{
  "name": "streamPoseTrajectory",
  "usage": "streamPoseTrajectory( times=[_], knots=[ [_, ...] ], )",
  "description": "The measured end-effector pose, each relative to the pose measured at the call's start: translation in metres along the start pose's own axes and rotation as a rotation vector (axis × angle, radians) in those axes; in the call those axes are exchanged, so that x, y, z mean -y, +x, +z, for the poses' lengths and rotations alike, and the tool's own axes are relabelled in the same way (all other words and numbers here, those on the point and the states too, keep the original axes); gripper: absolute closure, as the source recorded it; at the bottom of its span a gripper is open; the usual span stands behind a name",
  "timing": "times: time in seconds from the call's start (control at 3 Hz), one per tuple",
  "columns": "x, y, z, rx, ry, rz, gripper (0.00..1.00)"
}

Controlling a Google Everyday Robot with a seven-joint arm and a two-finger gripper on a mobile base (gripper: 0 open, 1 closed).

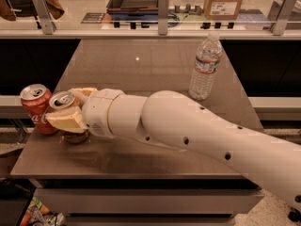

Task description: Move orange can near coke can

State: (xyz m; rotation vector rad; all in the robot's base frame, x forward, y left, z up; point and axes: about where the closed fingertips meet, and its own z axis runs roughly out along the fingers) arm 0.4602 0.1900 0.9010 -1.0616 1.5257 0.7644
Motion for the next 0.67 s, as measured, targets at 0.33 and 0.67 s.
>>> streamPoseTrajectory(
  times=[0.33, 0.67],
  knots=[
    [-0.0016, -0.0008, 0.0007, 0.000, -0.002, -0.003, 0.14],
    [-0.0032, -0.0017, 0.0015, -0.001, -0.004, -0.006, 0.00]
  ],
)
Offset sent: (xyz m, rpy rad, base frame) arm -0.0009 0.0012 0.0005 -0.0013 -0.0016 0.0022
